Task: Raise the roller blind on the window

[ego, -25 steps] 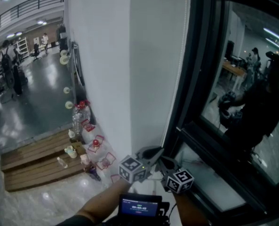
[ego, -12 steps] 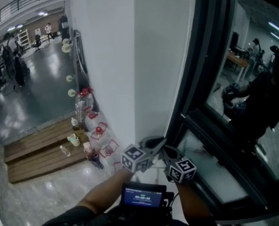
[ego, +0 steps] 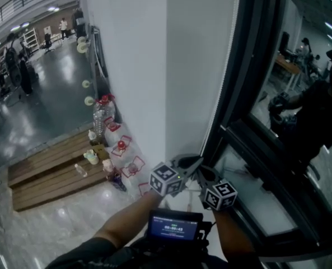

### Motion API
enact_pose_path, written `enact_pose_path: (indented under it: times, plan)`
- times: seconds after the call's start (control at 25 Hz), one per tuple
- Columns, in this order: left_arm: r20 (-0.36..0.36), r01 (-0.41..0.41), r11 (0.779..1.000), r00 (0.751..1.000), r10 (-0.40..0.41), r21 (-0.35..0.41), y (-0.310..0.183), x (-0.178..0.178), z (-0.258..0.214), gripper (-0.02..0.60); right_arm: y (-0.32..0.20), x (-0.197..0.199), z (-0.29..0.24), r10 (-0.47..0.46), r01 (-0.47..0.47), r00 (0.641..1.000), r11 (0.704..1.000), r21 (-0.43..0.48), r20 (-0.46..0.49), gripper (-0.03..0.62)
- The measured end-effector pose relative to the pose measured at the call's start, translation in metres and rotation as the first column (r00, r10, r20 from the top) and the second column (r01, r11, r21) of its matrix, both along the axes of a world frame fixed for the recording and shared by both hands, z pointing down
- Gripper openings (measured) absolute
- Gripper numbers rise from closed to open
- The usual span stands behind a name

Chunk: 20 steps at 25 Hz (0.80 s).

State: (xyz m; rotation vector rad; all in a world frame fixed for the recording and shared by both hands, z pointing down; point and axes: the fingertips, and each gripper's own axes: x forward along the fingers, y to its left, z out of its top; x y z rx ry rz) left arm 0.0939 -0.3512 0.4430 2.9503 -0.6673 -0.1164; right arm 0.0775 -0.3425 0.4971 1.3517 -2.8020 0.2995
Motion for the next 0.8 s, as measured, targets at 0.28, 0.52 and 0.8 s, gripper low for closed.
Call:
enact_pose_path:
  times: [0.28,0.52,0.8]
  plan:
    - [0.028,0.013,1.0,1.0,-0.013,-0.004,-0.007,-0.008,-0.006,0.05,-0.004,0.008,-0.011,0.023,-0.023,1.0,1.0,0.009,-0.014,0.031]
    - [0.015,0.122,0.992,0.992,-0.123,0.03,-0.012,-0.039,-0.027,0.094,-0.004,0.019,-0.027,0.074,-0.071,0.995,0.997,0.039,-0.062,0.109]
    - [0.019,0.161,0.985,0.986,-0.163,0.064,-0.003,-0.057,-0.041,0.014,0.005,0.022,-0.081,0.08,-0.069,0.994,0.989,0.134,-0.076,0.112]
